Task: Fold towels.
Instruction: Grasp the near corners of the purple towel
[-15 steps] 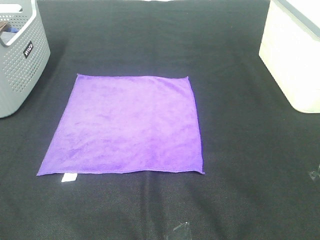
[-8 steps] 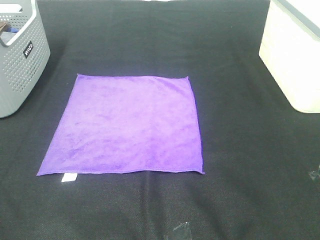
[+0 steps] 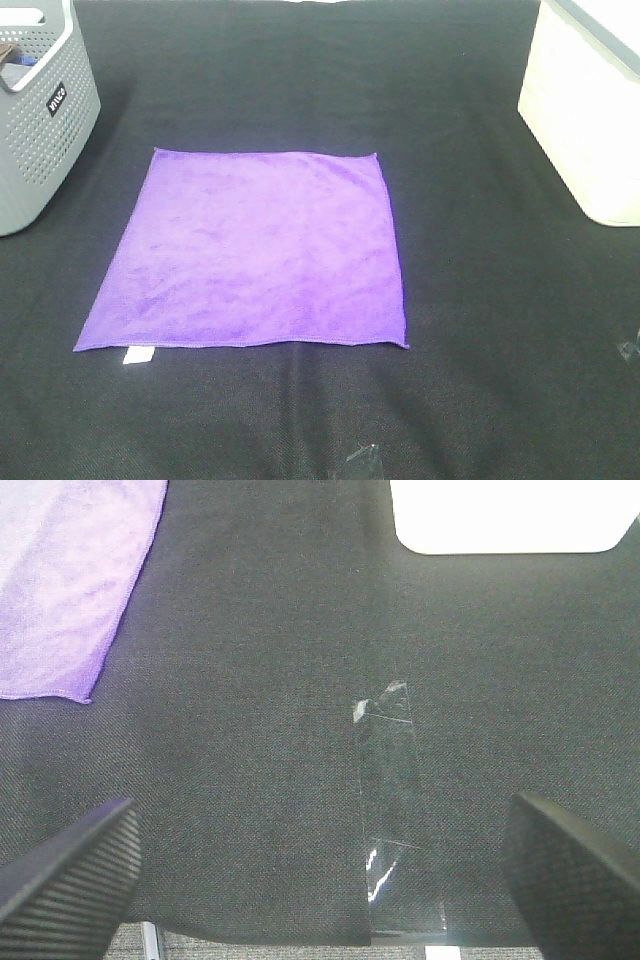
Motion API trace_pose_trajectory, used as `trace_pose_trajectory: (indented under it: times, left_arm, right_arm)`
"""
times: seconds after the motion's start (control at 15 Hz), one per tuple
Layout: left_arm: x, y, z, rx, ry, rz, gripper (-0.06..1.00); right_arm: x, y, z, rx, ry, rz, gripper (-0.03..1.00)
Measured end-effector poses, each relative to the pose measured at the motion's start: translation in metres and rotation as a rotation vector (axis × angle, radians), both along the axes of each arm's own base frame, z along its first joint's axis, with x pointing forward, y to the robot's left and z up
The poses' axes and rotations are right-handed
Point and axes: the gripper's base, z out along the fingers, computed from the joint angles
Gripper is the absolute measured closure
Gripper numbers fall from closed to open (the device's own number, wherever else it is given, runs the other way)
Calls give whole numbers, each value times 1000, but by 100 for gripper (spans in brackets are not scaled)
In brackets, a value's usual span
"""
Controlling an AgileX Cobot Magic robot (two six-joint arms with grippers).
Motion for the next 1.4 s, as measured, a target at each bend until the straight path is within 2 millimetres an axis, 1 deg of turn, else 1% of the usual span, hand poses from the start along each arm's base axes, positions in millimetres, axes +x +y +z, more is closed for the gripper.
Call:
trace_pose_trajectory:
  times: [1.4]
  left_arm:
    - [0, 0, 0, -2, 0, -2, -5]
  right_arm:
    - [0, 0, 0, -14, 0, 8, 4]
